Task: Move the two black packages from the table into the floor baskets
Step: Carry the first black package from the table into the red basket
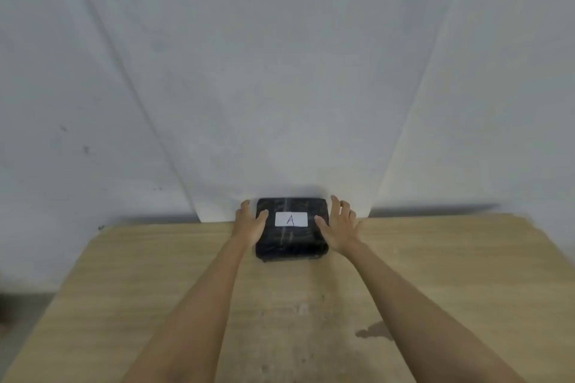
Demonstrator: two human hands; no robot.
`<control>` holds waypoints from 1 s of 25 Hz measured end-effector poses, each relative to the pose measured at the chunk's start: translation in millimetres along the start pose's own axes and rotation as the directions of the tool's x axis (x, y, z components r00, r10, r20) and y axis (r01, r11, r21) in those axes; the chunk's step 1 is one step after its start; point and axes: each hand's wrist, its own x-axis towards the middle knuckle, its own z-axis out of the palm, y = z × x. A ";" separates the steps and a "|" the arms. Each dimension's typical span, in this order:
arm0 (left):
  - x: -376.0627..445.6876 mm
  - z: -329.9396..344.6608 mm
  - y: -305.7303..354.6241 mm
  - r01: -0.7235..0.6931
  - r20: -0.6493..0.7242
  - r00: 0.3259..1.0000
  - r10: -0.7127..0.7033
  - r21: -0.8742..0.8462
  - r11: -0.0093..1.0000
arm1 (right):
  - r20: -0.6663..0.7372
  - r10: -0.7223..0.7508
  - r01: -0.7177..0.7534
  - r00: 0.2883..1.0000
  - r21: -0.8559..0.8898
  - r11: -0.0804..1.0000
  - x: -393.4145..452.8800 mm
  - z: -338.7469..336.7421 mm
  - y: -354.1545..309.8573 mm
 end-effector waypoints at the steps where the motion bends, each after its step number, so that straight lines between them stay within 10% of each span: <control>1: 4.3 5.4 -3.7 0.019 -0.007 1.000 -0.019 -0.038 0.999 | 0.018 0.046 -0.047 0.999 0.034 0.998 0.7 6.9 1.6; 6: 15.4 23.2 -20.0 0.129 0.030 0.992 -0.125 -0.195 0.972 | 0.076 0.132 -0.146 0.988 0.223 0.964 3.7 37.1 17.8; 15: -25.2 19.1 6.8 -0.092 0.016 0.994 0.104 -0.337 0.937 | -0.132 0.037 0.047 0.991 0.582 0.812 -25.0 14.0 9.5; 25: -101.9 56.5 62.5 -0.384 0.086 0.917 0.390 -0.080 0.920 | -0.344 0.149 0.135 0.927 0.676 0.725 -120.0 -63.5 55.7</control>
